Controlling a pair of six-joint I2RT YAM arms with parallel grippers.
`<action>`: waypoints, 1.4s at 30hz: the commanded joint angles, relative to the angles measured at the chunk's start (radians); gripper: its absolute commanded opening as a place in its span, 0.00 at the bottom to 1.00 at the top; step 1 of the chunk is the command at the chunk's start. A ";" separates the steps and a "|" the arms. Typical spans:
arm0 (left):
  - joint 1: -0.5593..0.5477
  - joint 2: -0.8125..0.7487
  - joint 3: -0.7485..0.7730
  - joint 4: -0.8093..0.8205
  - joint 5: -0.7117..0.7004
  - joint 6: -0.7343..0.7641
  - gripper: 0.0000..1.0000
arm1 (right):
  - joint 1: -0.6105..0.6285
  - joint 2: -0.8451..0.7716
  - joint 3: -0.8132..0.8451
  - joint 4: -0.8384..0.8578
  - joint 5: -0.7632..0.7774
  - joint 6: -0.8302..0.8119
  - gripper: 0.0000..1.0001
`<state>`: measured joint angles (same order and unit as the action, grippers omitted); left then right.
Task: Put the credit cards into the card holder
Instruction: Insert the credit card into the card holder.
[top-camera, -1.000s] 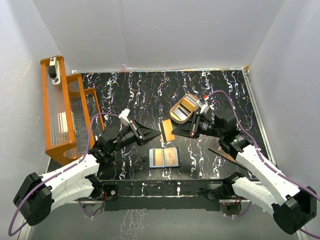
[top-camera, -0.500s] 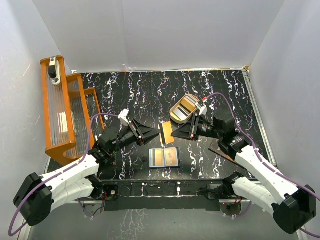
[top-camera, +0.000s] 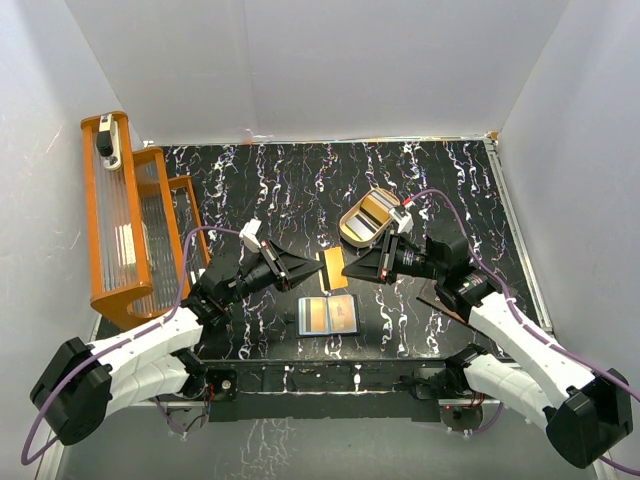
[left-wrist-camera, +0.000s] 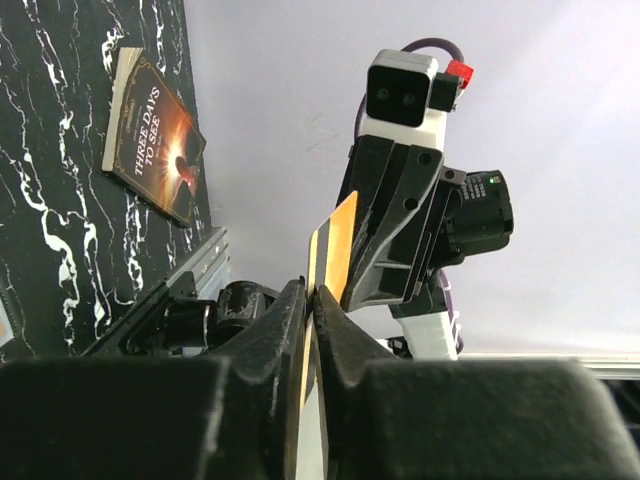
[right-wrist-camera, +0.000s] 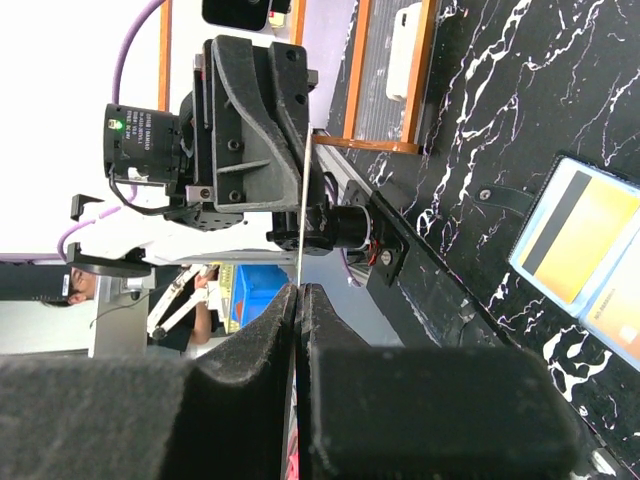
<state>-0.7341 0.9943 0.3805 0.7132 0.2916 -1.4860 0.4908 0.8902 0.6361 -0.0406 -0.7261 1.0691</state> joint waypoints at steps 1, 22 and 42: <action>0.003 0.000 -0.009 0.065 0.014 0.015 0.01 | 0.004 0.000 -0.010 0.022 -0.004 -0.018 0.00; 0.004 0.025 0.143 -0.504 -0.040 0.279 0.00 | 0.003 0.090 0.007 -0.368 0.310 -0.325 0.31; 0.003 0.319 0.165 -0.523 0.041 0.408 0.00 | 0.131 0.445 0.062 -0.326 0.514 -0.405 0.35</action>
<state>-0.7341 1.3014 0.5472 0.1833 0.3046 -1.1011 0.5896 1.3056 0.6346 -0.4339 -0.2760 0.6807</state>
